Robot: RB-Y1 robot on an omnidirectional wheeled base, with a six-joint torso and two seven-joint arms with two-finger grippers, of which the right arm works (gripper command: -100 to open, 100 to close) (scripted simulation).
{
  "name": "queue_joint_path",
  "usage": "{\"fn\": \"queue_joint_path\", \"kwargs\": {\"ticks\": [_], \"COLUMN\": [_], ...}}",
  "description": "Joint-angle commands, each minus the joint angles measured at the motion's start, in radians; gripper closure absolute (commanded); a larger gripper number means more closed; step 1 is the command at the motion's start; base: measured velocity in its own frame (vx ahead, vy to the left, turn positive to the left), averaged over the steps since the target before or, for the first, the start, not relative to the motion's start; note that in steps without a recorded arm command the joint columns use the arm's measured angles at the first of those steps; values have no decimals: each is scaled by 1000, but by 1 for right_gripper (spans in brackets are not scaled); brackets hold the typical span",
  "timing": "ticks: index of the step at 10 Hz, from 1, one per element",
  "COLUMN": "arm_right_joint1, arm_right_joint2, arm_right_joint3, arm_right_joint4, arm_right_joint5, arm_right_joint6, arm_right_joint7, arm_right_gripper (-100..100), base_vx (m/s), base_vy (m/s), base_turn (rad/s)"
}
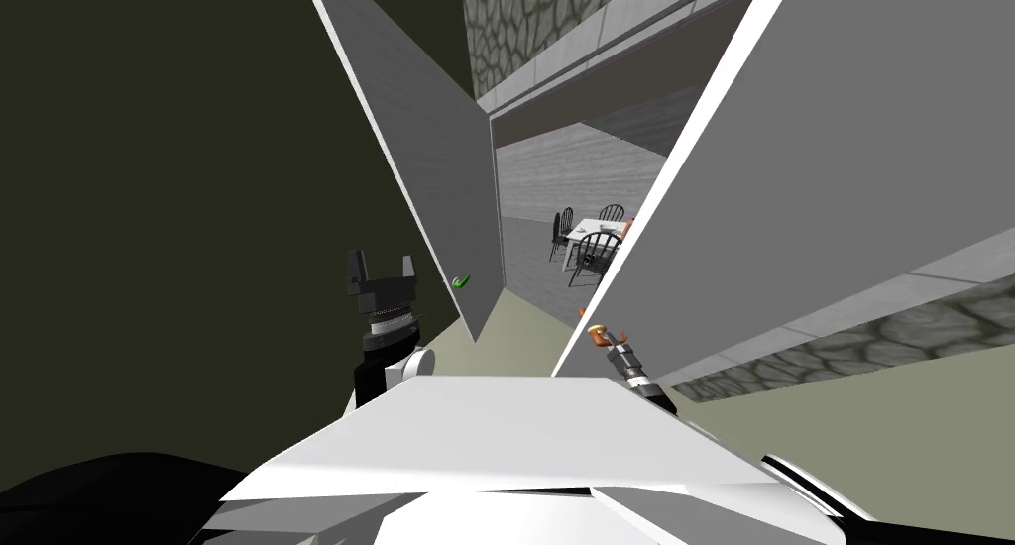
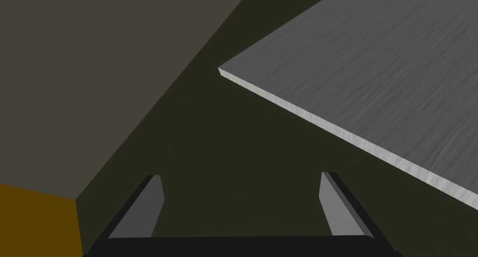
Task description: Pull the door open
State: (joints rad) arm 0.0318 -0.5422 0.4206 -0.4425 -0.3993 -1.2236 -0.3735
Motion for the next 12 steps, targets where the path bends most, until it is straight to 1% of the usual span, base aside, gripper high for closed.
{"fn": "queue_joint_path", "kwargs": {"ticks": [1, 2, 3, 4, 5, 6, 7, 8, 9, 10, 11, 12], "arm_right_joint1": [9, 9, 20, 30, 35, 35, 45, 45, 45, 58, 58, 58], "arm_right_joint2": [-2, -2, -7, -12, -14, -14, -19, -19, -19, -24, -24, -24], "arm_right_joint3": [12, 12, 19, 26, 30, 30, 36, 36, 36, 45, 45, 45], "arm_right_joint4": [24, 24, 30, 35, 38, 38, 43, 29, 43, 50, 50, 52], "arm_right_joint5": [-3, -3, -7, -11, -13, -13, -17, -17, -17, -21, -21, -21], "arm_right_joint6": [-34, -34, -52, -71, -81, -81, -98, -98, -98, -121, -121, -121], "arm_right_joint7": [-9, -9, -13, -17, -19, -19, -23, -23, -23, -28, -28, -28], "arm_right_gripper": [100, 100, 100, 100, 100, 100, 100, 100, 100, 100, 100, 100], "base_vx": [-178, -138, -146, -186, -183, -94, -85, -83, -31, -103, -107, -44], "base_vy": [-69, -33, -37, -74, -75, -30, -18, -31, -13, -32, -38, -13], "base_turn": [168, 44, 90, 206, 163, 31, 117, 53, 2, 151, 114, 1]}}
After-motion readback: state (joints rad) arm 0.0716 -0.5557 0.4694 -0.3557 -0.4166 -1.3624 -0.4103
